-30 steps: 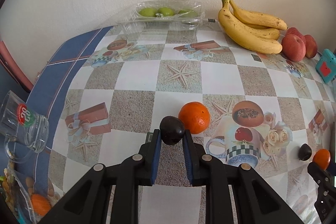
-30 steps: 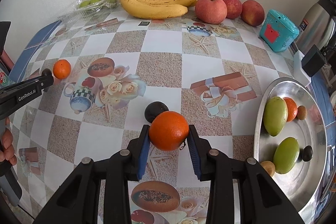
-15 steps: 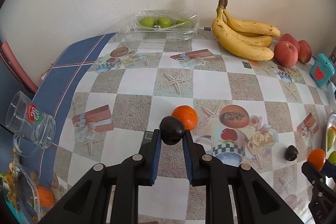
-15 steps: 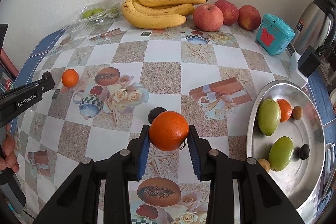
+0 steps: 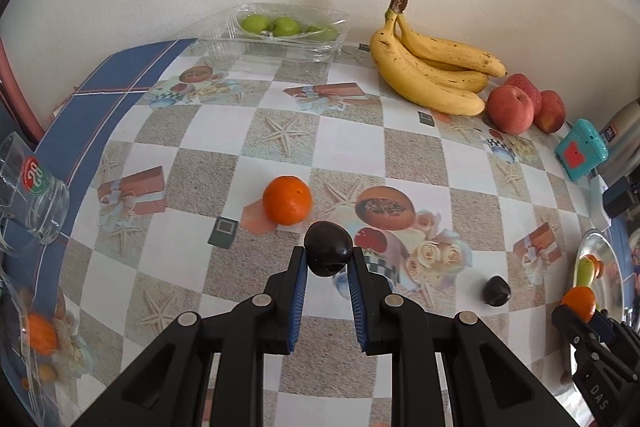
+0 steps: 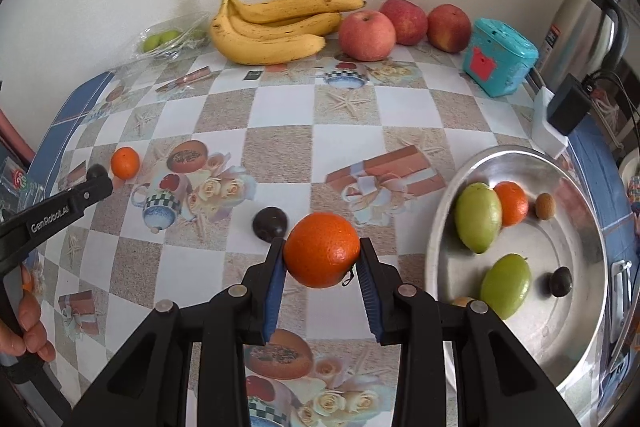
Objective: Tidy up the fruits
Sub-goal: 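Carry the plum with the left tool while the right tool carries the orange over the bowl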
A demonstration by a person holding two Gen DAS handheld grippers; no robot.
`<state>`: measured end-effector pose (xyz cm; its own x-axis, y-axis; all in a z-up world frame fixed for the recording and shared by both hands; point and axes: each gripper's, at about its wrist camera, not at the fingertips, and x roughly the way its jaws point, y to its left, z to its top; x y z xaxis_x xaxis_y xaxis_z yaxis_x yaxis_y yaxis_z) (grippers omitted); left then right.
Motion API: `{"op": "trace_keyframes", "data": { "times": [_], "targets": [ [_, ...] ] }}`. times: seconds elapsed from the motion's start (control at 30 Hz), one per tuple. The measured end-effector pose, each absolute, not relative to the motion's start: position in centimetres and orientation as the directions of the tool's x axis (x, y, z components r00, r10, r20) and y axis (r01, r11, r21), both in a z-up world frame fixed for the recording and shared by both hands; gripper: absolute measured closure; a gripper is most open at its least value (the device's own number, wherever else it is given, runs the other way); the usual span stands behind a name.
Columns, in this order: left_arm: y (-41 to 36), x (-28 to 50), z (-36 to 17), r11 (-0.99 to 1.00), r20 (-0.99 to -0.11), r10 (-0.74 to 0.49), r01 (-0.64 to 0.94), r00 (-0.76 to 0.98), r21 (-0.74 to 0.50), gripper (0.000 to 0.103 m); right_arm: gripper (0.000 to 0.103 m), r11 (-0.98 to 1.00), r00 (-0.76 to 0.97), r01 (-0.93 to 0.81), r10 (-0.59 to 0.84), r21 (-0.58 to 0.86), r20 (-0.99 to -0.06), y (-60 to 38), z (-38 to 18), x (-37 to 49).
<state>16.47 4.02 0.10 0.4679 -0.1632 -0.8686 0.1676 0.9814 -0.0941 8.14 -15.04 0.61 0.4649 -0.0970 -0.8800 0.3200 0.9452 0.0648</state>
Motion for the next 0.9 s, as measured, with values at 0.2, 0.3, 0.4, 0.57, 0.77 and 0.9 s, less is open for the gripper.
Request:
{"op": "trace_keyframes", "data": {
  "times": [0.2, 0.3, 0.4, 0.57, 0.77, 0.9],
  "targets": [
    [1.7, 15.7, 0.9, 0.973, -0.865, -0.203, 0.191, 0.459, -0.126, 0.081, 0.067, 0.918, 0.456, 0.39, -0.121, 0.075, -0.882, -18.4, 1.5, 6.7],
    [0.2, 15.2, 1.2, 0.967, -0.864, -0.227, 0.212, 0.448, -0.144, 0.081, 0.067, 0.903, 0.463, 0.419, -0.126, 0.091, -0.877, -20.1, 2.2, 5.9],
    [-1.6, 14.4, 1.6, 0.959, -0.864, -0.24, 0.243, 0.442, -0.143, 0.081, 0.067, 0.894, 0.467, 0.44, -0.143, 0.089, -0.872, -21.5, 2.9, 5.2],
    [-4.9, 12.6, 2.4, 0.938, -0.859, -0.279, 0.313, 0.43, -0.148, 0.081, 0.067, 0.866, 0.481, 0.488, -0.157, 0.114, -0.863, -24.4, 3.9, 3.6],
    [-9.7, 10.0, 3.0, 0.896, -0.855, -0.339, 0.413, 0.393, -0.166, 0.081, 0.067, 0.827, 0.484, 0.545, -0.177, 0.137, -0.857, -27.6, 4.3, 1.4],
    [-12.9, 8.3, 3.2, 0.858, -0.851, -0.391, 0.473, 0.35, -0.2, 0.081, 0.067, 0.806, 0.477, 0.575, -0.188, 0.143, -0.858, -29.6, 4.3, 0.2]
  ]
}}
